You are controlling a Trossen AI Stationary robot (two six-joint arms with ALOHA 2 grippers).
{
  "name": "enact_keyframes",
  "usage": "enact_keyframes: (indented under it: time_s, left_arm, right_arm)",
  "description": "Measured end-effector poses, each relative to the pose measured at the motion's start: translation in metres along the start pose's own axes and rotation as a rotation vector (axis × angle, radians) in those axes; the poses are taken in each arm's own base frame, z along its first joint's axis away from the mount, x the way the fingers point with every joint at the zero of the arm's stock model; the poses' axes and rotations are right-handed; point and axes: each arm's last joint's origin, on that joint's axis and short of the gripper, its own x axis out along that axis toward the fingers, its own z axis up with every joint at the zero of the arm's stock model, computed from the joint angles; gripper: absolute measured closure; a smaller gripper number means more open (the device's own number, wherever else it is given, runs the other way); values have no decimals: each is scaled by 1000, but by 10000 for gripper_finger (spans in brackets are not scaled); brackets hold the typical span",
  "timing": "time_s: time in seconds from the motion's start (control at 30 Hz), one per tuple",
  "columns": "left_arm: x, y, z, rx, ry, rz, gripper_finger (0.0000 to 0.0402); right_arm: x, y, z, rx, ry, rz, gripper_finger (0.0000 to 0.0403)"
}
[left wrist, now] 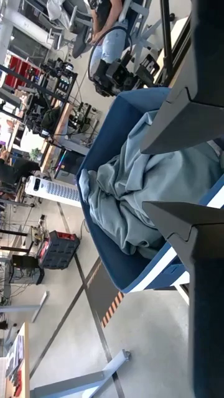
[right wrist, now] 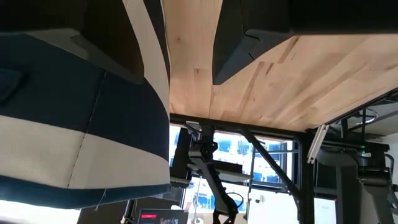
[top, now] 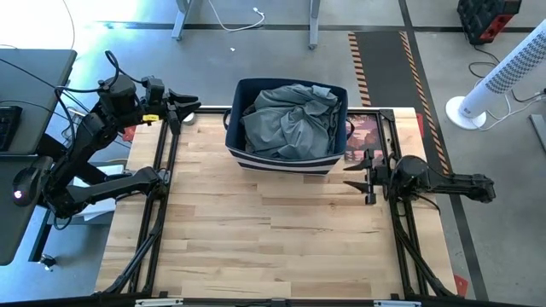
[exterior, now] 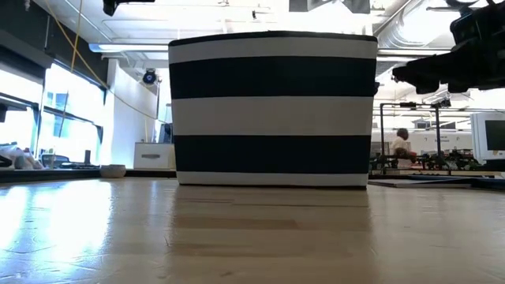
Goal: Sort clothes
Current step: Return to Home Position
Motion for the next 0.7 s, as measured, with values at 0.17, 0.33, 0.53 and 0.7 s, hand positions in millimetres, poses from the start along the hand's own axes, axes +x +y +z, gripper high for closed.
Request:
enact_keyframes:
  time_s: [0.17,0.33,0.53,0.7]
  left_arm:
    - [0,0,0,0,0,0,271]
    - [0,0,0,0,0,0,271]
    - [-9,-7,-4,117,14,-32,268]
    - [-12,-25,-21,330,-20,-210,243]
  right_arm:
    - [0,0,0,0,1,0,215]
    - [0,0,0,0,3,1,215]
    - [0,0,0,1,3,1,215]
    - [0,0,0,0,3,1,215]
